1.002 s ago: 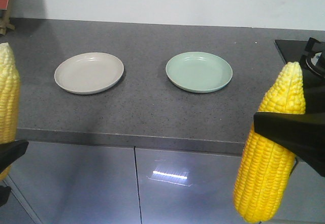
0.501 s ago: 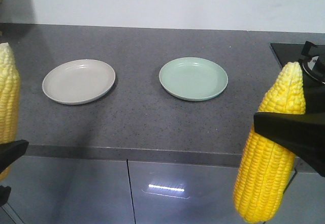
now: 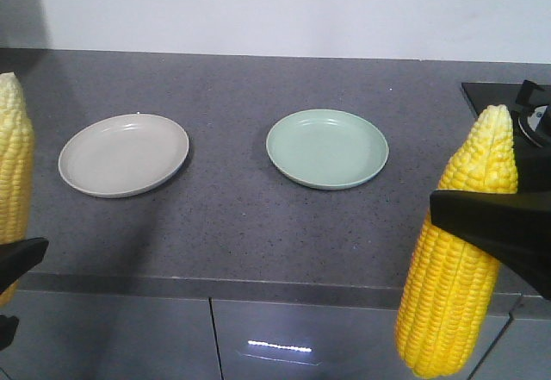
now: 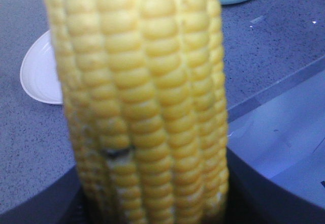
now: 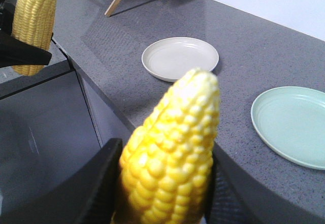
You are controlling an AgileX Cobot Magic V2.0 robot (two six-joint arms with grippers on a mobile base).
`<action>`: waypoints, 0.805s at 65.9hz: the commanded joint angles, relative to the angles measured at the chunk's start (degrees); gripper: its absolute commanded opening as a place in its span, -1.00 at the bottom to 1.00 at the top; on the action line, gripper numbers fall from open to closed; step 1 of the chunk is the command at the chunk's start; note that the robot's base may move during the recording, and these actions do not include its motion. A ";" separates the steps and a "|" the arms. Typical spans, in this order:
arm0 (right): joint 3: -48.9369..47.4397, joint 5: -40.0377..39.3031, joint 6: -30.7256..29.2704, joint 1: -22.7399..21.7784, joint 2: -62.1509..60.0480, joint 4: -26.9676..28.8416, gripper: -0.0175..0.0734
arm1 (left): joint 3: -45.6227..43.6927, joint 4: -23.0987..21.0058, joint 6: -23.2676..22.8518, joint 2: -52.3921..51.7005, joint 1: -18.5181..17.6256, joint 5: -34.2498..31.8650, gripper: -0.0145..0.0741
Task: Distribute corn equally
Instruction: 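Drive the base up to the counter edge, centering both plates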
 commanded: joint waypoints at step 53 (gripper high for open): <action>-1.41 -2.28 -0.45 0.03 -0.24 2.85 -0.16 | -1.61 0.20 0.00 -0.24 -0.08 -3.78 0.04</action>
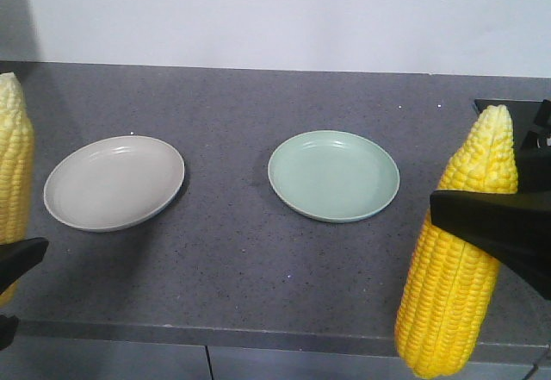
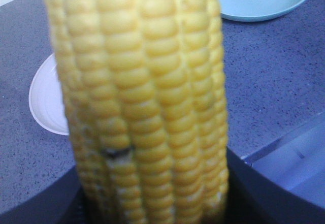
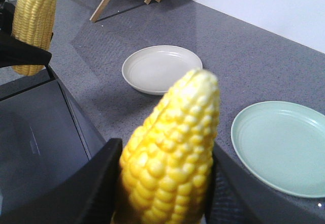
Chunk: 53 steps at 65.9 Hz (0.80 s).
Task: Distribute corn equally
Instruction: 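Drive the base up to the counter edge, centering both plates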
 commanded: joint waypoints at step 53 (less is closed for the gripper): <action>-1.41 -2.28 -0.45 0.03 -0.24 2.85 -0.16 | -1.61 0.20 0.00 -0.24 -0.08 -3.78 0.04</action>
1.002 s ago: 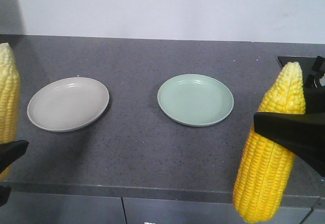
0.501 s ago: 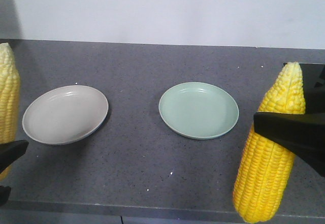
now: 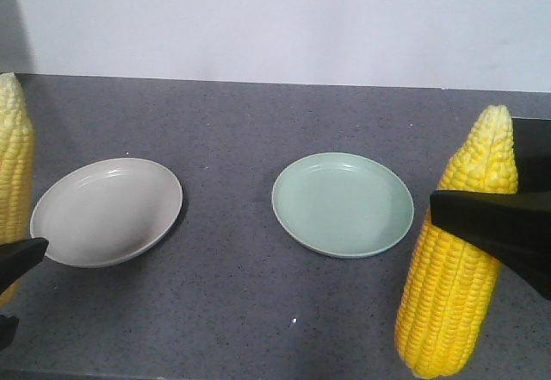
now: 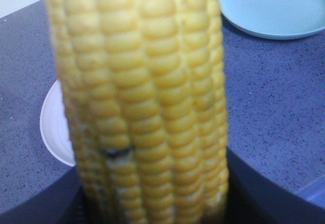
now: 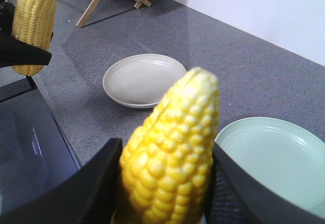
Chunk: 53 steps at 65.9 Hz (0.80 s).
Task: Distribute corn equally
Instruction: 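Drive the base up to the counter edge, centering both plates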
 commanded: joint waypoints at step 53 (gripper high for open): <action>-1.41 -2.28 -0.45 0.03 -0.24 2.85 -0.16 | -1.61 0.20 0.00 -0.24 -0.08 -3.78 0.04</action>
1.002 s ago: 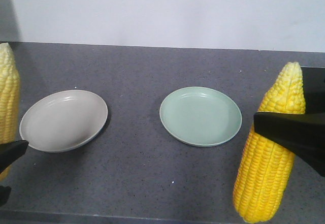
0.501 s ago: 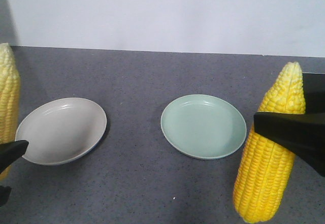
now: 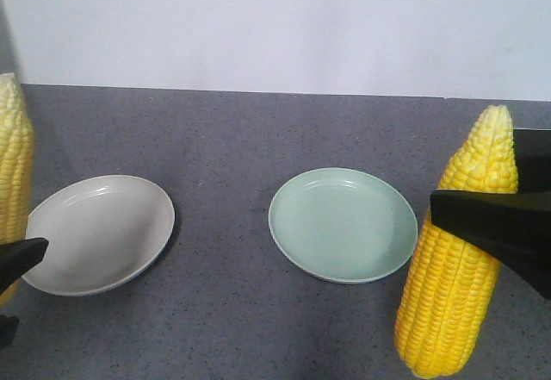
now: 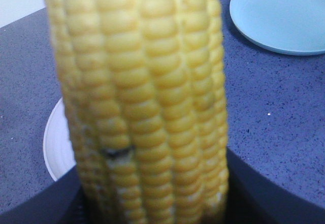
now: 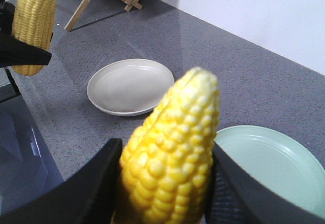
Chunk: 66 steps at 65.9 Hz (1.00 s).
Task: Distribute corn equally
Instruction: 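Drive the base up to the counter edge, centering both plates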
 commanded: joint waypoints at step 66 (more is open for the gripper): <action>-1.41 -1.91 -0.28 0.03 -0.24 3.90 -0.16 | -1.61 0.20 0.00 -0.24 -0.08 -3.78 0.04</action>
